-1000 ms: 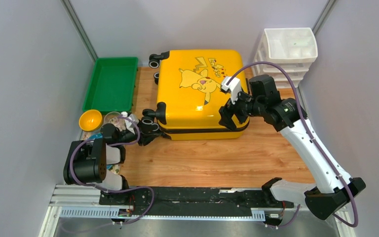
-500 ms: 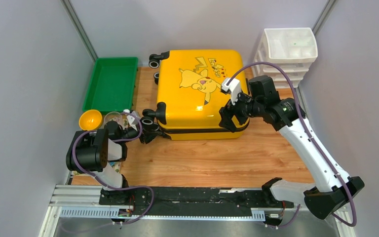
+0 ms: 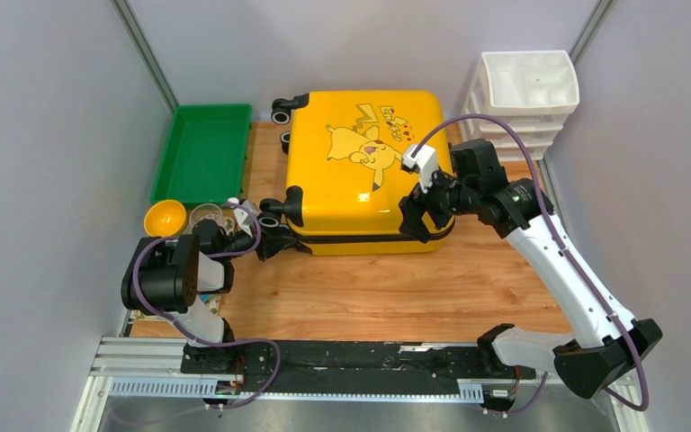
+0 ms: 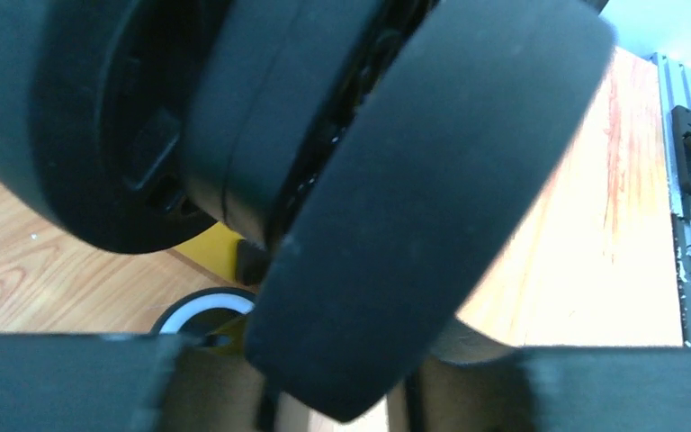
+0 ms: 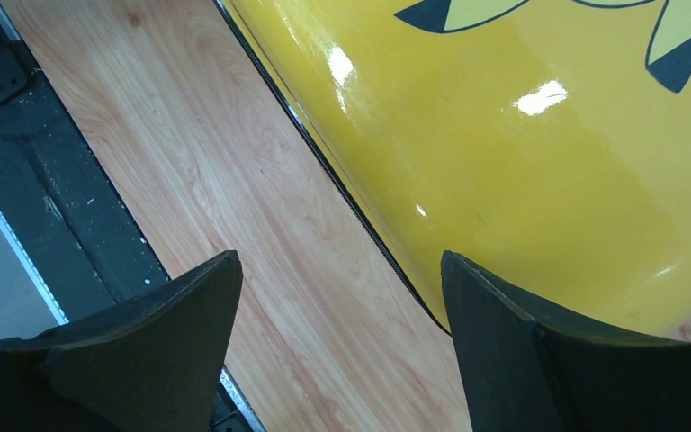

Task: Open, take out, and arrange the luggage

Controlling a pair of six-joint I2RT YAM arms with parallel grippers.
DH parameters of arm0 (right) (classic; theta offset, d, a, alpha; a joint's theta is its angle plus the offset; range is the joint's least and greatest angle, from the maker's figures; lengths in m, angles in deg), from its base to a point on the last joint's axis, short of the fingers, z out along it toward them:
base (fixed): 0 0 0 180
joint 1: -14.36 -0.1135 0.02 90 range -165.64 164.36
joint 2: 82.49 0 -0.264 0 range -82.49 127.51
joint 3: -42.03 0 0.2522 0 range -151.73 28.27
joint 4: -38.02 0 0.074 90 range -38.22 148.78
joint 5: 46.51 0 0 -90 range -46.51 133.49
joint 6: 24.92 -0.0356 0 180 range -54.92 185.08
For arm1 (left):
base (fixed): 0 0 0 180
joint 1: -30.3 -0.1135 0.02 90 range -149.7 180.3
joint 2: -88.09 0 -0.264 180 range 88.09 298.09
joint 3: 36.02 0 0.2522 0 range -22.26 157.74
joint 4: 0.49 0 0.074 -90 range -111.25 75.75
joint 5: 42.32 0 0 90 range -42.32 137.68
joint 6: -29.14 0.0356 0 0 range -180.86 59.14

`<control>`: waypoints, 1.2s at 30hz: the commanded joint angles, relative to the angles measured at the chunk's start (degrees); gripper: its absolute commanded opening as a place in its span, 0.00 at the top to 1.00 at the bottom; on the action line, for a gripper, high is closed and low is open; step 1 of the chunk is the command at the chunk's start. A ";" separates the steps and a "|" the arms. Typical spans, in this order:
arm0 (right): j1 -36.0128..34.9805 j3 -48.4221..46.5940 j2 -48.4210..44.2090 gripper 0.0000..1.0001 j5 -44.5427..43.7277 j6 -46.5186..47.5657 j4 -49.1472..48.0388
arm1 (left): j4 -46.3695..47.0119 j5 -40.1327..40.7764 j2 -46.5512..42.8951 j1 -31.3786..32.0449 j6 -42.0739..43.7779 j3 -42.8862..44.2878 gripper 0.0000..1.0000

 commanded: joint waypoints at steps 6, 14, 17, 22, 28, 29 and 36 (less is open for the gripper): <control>0.26 1.43 -1.09 0.16 0.36 -0.74 -1.01 | 17.70 -1.19 -2.66 0.94 -2.62 -0.35 0.89; 0.34 1.43 -1.71 0.17 0.09 -0.65 -0.57 | 9.18 4.53 -4.51 -2.66 -3.77 0.78 1.00; 0.26 1.79 -2.06 0.20 0.09 -0.21 -0.31 | 7.42 4.79 -3.81 -3.72 -2.02 2.45 1.00; 0.43 2.31 -2.59 0.21 0.18 -0.04 -0.13 | 6.45 4.35 -0.03 -4.77 0.80 8.07 1.00; 1.05 2.67 -2.94 0.22 0.53 -0.12 -0.04 | 5.40 4.62 5.94 -4.69 2.65 16.15 1.00; 1.05 2.75 -2.85 0.22 0.62 -0.12 0.13 | 5.13 4.62 6.82 -4.60 2.82 17.21 1.00; 1.31 3.19 -2.68 0.23 1.58 -0.04 0.05 | 3.37 3.83 14.99 -3.99 5.37 27.66 1.00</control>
